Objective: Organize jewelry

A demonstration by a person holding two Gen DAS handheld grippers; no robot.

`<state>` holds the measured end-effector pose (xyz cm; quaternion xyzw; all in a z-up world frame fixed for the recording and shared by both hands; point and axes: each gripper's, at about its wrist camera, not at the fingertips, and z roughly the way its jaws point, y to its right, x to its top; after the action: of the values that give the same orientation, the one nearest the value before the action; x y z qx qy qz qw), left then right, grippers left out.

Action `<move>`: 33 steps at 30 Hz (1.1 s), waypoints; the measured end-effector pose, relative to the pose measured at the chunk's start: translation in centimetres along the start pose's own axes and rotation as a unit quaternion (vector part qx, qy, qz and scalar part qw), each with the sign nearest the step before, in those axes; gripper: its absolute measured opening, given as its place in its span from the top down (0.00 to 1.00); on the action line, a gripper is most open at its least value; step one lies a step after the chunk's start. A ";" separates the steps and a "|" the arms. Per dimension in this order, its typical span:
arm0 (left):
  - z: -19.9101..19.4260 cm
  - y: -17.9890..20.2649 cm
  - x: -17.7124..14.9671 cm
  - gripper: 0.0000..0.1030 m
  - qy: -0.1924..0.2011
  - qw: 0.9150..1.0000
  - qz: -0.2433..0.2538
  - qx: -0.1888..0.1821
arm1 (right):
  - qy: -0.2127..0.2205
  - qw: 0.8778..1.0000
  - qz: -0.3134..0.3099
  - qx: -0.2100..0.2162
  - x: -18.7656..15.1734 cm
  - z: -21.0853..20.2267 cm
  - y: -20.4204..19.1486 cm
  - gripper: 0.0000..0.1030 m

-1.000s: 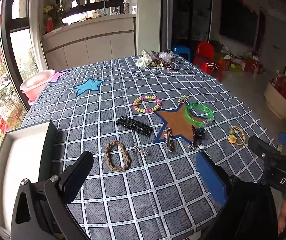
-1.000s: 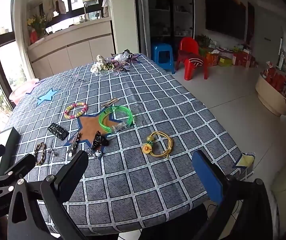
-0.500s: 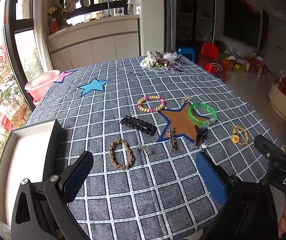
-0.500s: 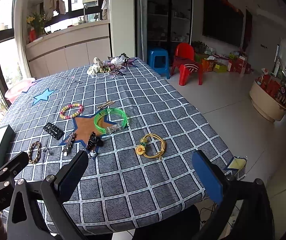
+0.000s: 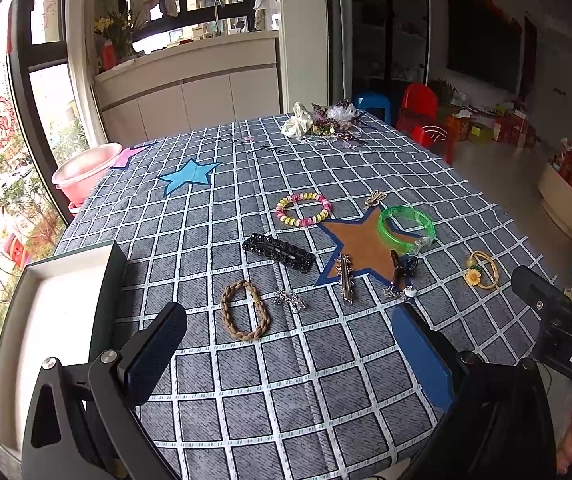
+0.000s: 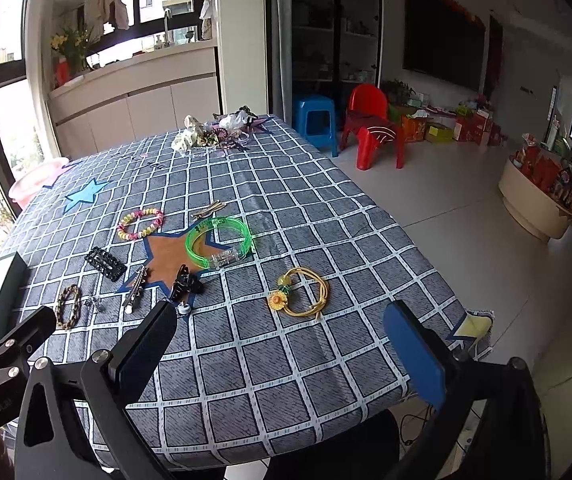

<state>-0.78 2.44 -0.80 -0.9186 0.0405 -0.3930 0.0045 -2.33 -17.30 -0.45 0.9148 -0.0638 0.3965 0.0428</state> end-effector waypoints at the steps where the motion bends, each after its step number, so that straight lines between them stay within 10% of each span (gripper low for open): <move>1: 0.0 0.0 0.0 0.00 0.000 1.000 0.000 0.000 | 0.000 1.000 0.000 -0.001 0.0 0.0 0.0 0.00; 33: 0.6 0.1 0.0 0.00 -0.006 1.000 -0.001 0.007 | 0.001 1.000 0.002 0.000 0.1 0.1 0.0 0.00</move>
<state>-0.35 2.35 -1.28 -0.9211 0.0368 -0.3873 0.0113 -2.18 -17.33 -0.44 0.9144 -0.0659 0.3973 0.0417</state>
